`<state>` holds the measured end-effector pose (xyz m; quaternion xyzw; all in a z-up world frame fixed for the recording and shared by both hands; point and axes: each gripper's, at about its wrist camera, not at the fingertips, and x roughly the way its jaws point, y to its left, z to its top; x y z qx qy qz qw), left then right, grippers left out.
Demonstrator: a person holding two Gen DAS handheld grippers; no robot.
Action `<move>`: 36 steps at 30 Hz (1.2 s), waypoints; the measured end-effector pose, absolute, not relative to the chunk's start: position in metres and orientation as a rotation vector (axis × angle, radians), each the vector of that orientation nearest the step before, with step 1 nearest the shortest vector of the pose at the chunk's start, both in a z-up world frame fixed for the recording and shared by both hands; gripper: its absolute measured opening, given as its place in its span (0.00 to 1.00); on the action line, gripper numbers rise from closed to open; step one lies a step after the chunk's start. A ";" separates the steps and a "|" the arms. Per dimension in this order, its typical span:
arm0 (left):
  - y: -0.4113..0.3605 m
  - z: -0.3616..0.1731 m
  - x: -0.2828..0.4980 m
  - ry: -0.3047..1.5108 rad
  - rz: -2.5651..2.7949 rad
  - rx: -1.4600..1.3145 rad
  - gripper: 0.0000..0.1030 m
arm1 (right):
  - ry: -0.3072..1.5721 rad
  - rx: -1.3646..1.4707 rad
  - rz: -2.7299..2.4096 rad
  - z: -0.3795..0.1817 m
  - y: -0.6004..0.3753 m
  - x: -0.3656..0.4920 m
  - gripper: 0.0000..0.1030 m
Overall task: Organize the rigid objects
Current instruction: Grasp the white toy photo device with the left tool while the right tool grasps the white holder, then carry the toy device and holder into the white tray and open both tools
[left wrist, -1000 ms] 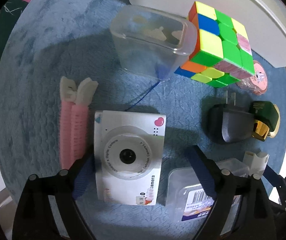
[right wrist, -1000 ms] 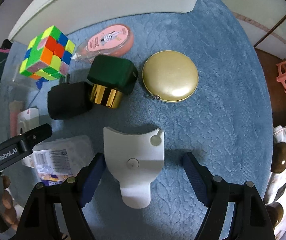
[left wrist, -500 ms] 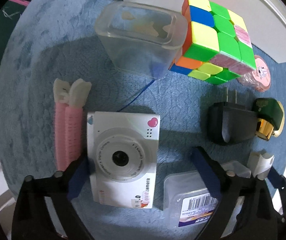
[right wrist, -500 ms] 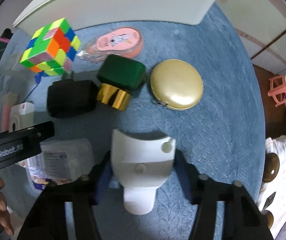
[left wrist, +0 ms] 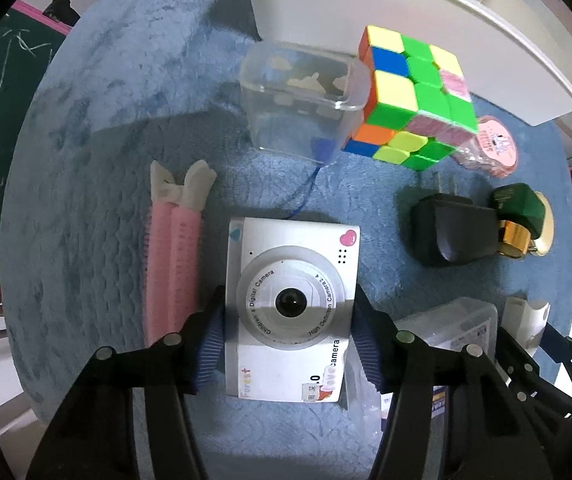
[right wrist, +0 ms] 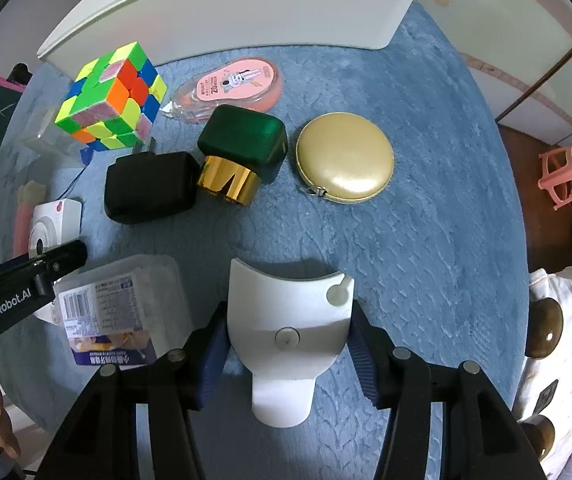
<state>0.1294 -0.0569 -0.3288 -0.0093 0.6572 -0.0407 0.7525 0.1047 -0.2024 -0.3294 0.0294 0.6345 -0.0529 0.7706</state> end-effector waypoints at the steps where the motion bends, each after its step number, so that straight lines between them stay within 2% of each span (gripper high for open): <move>1: -0.053 -0.324 0.126 1.425 -0.092 -0.024 0.59 | 1.369 0.064 -0.113 -0.327 -0.203 0.102 0.54; 8: -0.034 -0.286 0.110 1.357 -0.102 -0.070 0.59 | 1.310 0.068 -0.105 -0.303 -0.201 0.095 0.54; 25: -0.003 -0.130 0.106 1.073 -0.160 -0.186 0.59 | 1.100 0.083 -0.040 -0.195 -0.232 0.086 0.54; 36: -0.007 -0.040 0.149 0.924 -0.244 -0.160 0.59 | 0.910 0.089 -0.034 -0.086 -0.256 0.126 0.54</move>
